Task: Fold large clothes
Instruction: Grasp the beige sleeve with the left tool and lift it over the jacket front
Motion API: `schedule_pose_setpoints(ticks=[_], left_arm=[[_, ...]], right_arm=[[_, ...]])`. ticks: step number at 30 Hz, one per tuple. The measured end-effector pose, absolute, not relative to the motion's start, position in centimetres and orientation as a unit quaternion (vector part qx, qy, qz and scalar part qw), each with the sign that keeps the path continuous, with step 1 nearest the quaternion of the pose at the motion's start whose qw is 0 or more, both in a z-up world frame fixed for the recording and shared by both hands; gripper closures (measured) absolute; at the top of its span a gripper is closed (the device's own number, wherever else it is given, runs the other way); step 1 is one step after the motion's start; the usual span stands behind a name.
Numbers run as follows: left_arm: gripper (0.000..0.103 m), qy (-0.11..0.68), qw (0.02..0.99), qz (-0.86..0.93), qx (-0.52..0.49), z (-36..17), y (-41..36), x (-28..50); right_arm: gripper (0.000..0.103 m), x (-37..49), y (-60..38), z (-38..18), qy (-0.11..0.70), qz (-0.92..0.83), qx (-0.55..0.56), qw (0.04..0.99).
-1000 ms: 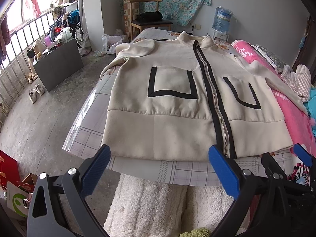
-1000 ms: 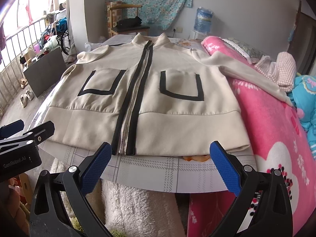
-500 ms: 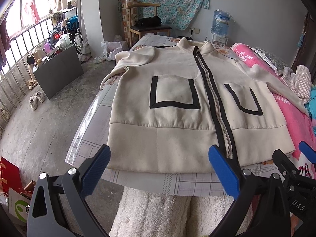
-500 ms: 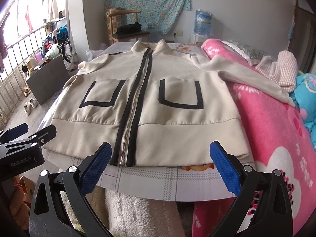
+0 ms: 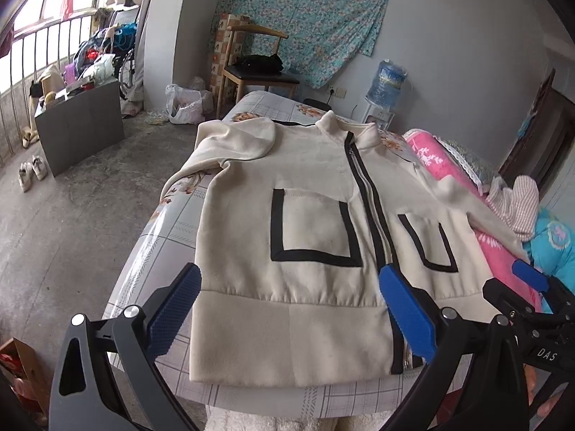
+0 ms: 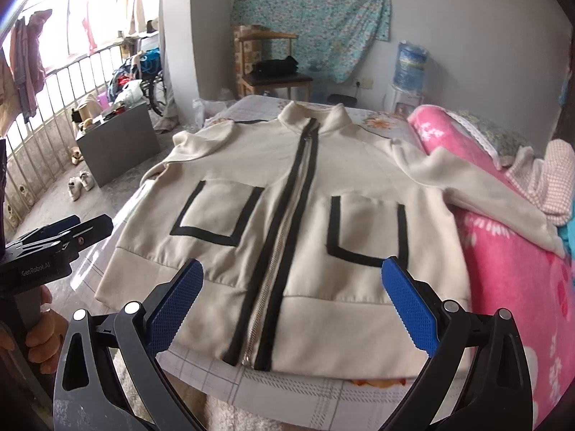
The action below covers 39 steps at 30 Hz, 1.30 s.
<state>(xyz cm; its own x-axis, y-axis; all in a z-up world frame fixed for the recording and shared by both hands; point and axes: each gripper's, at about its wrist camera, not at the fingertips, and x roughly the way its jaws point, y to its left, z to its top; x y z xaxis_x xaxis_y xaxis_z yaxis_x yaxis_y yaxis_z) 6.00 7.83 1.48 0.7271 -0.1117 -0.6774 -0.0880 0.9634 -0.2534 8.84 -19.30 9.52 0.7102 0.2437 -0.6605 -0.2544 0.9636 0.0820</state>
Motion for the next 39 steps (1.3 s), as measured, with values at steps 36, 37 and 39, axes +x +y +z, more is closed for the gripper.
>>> schedule_pose_setpoints(ticks=[36,37,39], left_arm=[[0.015,0.511,0.441,-0.023,-0.737,-29.6,34.9,25.6],[0.017,0.509,0.444,-0.016,-0.738,-29.7,35.1,25.7],[0.027,0.503,0.441,-0.013,-0.743,-30.2,35.5,26.1]], right_arm=[[0.008,26.6,-3.3,5.4,0.421,0.231,-0.083,0.873],[0.008,26.8,-3.5,5.5,0.421,0.229,-0.080,0.874],[0.008,27.1,-3.9,5.6,0.422,0.224,-0.074,0.876]])
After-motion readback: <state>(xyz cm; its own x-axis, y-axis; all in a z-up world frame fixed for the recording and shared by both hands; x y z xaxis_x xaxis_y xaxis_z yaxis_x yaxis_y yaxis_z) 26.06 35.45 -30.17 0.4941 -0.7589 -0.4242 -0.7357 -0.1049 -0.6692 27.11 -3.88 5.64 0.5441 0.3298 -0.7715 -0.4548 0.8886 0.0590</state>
